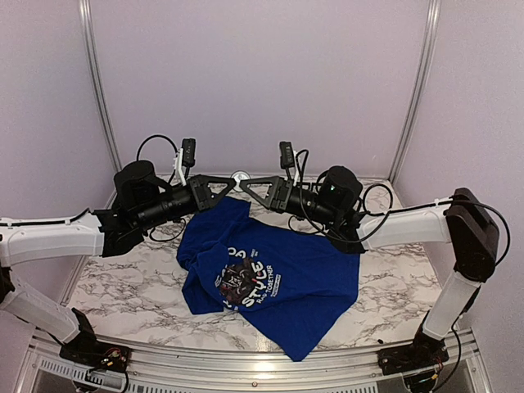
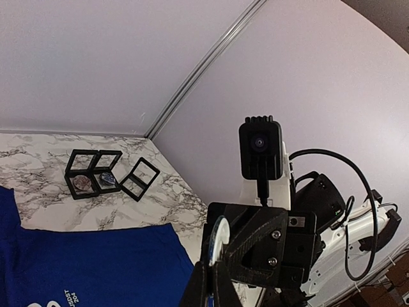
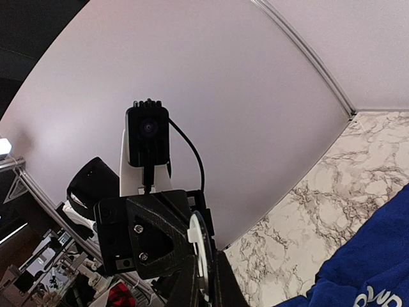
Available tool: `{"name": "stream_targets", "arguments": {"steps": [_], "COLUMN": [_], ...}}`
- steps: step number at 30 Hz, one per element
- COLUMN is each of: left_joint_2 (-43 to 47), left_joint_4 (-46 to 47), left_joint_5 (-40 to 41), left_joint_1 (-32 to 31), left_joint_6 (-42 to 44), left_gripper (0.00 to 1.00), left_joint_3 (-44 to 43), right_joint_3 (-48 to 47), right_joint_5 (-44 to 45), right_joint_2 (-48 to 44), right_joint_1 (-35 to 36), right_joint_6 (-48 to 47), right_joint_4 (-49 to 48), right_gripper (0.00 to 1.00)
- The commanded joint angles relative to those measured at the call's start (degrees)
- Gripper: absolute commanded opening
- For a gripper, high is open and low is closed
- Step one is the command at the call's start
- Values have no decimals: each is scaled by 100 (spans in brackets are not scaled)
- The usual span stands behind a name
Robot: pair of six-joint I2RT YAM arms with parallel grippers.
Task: Remove the brooch from the garment
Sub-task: Close the brooch securely.
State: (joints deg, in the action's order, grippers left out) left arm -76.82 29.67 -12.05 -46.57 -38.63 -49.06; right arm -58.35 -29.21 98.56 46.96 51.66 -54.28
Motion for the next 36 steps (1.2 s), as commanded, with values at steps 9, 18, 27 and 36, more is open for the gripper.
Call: {"name": "stream_targets", "arguments": {"steps": [9, 18, 27, 36], "left_joint_2": [105, 71, 48, 27], "left_joint_4": [229, 479, 785, 841], "left_joint_5": [-115, 32, 202, 264], "left_joint_1": [-409, -524, -561, -617], "left_joint_6": [-268, -449, -807, -884], "left_gripper": [0, 0, 0, 0], "left_joint_3": [95, 158, 263, 243], "right_joint_3": [7, 74, 167, 121], "right_joint_5": [740, 1080, 1344, 1549], "right_joint_2": [-68, -174, -318, -343], "right_joint_1": [111, 196, 217, 278], "right_joint_6": [-21, -141, -297, -430], "right_joint_4": [41, 35, 37, 115], "right_gripper": [6, 6, 6, 8]}}
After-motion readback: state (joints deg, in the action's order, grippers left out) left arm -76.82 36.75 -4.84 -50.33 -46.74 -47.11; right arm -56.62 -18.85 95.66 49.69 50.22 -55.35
